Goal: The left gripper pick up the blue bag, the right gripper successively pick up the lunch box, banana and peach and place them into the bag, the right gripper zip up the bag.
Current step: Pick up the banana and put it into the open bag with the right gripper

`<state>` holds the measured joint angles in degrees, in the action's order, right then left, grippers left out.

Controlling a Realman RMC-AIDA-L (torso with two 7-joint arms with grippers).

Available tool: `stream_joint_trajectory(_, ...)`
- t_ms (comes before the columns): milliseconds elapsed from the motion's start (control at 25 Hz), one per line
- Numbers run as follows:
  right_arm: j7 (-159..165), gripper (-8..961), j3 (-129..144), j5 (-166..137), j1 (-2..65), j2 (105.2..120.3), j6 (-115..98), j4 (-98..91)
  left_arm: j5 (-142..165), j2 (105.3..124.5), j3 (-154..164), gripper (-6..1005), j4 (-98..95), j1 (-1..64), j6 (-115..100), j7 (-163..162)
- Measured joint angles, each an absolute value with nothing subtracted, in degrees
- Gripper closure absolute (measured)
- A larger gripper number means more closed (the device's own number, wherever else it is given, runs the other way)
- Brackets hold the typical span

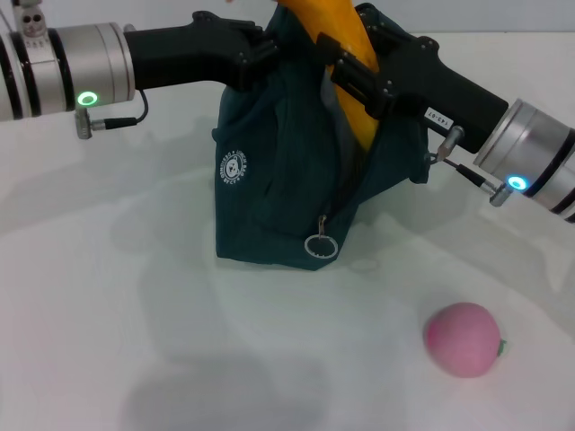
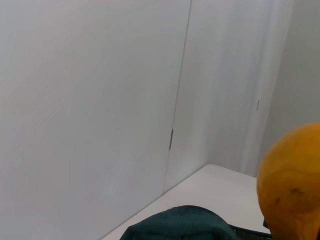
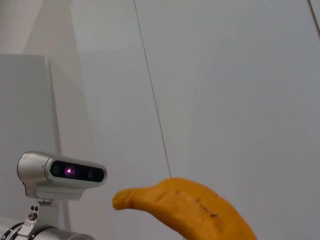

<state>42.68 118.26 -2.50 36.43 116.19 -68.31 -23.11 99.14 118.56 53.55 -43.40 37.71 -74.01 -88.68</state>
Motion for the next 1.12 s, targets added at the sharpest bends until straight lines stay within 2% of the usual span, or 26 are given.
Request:
stream_joint_trajectory(1040, 40.0, 367, 119.8, -2.3, 32.3, 116.18, -70.9, -23.5, 99.9, 118.38, 53.9, 889, -42.9, 37.7, -74.2, -88.5)
stream_joint_trajectory(1120, 38.9, 313, 119.5, -1.2, 31.7, 116.19, -70.9, -23.6, 100.1, 118.38, 53.9, 889, -42.9, 37.7, -74.2, -88.5)
